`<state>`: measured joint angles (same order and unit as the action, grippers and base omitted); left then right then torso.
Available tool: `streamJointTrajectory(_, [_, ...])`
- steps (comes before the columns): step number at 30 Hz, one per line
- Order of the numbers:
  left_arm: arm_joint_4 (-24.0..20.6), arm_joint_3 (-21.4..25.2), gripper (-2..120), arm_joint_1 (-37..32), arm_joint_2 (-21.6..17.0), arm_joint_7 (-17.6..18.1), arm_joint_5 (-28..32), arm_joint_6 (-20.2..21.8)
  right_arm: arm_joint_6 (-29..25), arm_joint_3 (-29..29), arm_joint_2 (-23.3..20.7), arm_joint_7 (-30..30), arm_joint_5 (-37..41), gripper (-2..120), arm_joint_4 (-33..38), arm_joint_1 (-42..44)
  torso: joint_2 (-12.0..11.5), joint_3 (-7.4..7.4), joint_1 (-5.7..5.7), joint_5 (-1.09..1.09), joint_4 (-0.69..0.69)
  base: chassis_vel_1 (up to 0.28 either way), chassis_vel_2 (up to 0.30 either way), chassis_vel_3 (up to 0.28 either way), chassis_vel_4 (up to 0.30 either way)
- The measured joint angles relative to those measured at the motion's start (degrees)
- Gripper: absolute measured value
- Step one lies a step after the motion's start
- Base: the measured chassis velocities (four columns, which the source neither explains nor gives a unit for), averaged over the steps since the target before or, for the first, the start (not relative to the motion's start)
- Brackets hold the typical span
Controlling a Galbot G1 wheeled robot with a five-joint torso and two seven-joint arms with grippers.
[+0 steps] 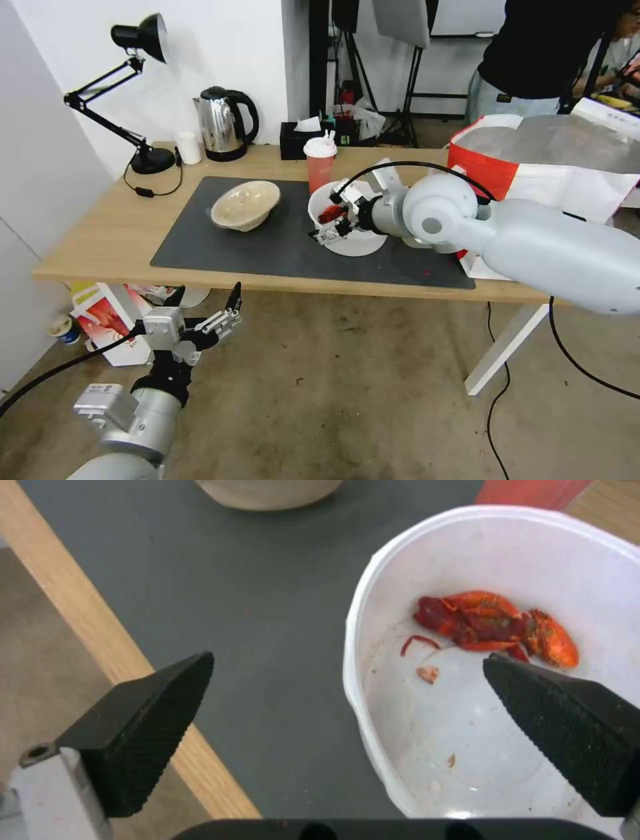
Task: Pick up the trash from the table and place it into the takeout bag.
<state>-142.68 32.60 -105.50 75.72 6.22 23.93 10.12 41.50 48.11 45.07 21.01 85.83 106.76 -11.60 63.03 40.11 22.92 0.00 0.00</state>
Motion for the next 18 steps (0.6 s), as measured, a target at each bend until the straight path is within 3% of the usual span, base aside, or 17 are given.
streamJointTrajectory(18, [0.00, -0.06, 100, 0.10, -0.04, 0.02, 0.14, -0.15, 0.01, 3.77, 4.01, 2.10, 0.20, 100, -4.04, -1.18, 0.00, 0.00, 0.00, 0.00, 0.00, 0.000, 0.000, 0.000, 0.000])
